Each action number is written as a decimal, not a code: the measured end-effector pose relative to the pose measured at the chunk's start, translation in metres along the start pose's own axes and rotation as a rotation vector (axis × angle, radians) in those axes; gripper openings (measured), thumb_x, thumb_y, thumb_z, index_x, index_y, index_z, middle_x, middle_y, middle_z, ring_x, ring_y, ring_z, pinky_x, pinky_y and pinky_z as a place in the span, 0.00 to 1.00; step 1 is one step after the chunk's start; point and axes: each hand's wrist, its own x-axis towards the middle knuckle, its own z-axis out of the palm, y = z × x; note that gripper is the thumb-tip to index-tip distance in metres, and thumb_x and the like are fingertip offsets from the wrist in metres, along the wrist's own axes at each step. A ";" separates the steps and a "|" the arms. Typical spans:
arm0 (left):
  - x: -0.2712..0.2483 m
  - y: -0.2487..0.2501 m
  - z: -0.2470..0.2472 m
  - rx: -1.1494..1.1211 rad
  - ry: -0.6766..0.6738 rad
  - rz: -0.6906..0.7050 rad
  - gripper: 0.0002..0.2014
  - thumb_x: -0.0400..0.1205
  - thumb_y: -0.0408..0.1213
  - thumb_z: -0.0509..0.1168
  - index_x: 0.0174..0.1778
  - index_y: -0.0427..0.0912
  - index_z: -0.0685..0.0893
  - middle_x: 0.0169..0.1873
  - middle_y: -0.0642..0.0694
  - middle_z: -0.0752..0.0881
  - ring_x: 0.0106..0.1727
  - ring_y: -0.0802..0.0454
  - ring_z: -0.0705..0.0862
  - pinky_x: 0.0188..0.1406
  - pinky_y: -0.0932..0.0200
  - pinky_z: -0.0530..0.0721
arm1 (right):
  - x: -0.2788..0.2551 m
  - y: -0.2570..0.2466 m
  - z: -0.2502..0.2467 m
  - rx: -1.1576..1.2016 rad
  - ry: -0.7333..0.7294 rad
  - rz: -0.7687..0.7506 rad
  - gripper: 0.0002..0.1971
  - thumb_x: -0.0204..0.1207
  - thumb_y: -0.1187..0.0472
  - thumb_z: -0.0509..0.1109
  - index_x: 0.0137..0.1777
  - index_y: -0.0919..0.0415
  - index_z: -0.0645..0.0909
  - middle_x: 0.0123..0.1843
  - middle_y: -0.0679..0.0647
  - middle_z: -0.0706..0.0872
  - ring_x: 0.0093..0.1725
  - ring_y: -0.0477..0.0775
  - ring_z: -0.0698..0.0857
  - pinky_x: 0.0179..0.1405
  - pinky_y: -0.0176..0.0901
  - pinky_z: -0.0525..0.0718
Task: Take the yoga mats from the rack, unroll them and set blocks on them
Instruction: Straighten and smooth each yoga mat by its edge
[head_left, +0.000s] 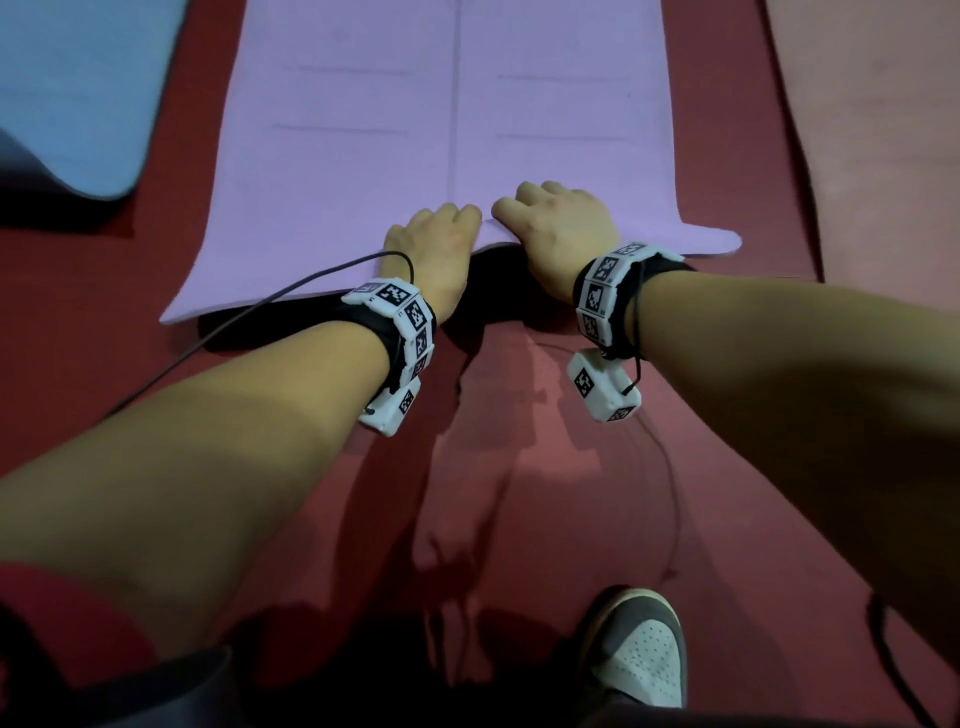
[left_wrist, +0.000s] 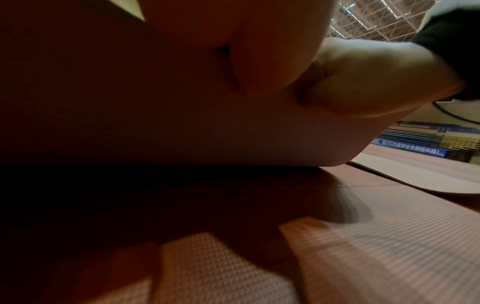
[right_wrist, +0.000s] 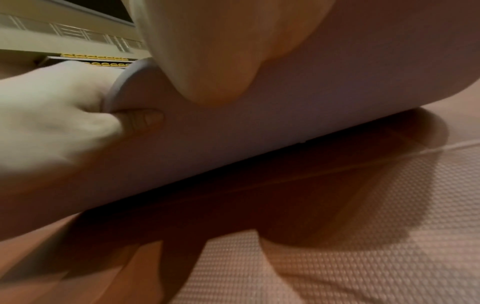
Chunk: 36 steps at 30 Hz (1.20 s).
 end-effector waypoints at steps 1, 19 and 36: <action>-0.001 -0.001 0.002 -0.009 -0.018 0.003 0.16 0.82 0.29 0.58 0.66 0.40 0.73 0.58 0.38 0.80 0.59 0.34 0.79 0.45 0.45 0.71 | 0.000 0.000 0.002 -0.001 -0.023 -0.002 0.13 0.81 0.62 0.58 0.62 0.60 0.78 0.54 0.61 0.81 0.53 0.66 0.80 0.39 0.51 0.66; -0.038 -0.072 0.026 -0.156 -0.404 -0.102 0.19 0.80 0.51 0.68 0.63 0.47 0.81 0.62 0.42 0.75 0.57 0.38 0.82 0.53 0.50 0.81 | 0.002 -0.026 0.026 0.249 -0.780 0.255 0.26 0.79 0.35 0.65 0.62 0.57 0.72 0.59 0.58 0.80 0.51 0.59 0.75 0.52 0.49 0.73; -0.038 -0.092 0.035 -0.064 -0.552 -0.231 0.36 0.72 0.53 0.79 0.69 0.41 0.69 0.63 0.36 0.76 0.58 0.32 0.82 0.42 0.46 0.77 | 0.007 -0.057 0.048 0.138 -0.705 0.332 0.30 0.73 0.33 0.71 0.58 0.59 0.73 0.45 0.55 0.80 0.44 0.61 0.81 0.35 0.47 0.75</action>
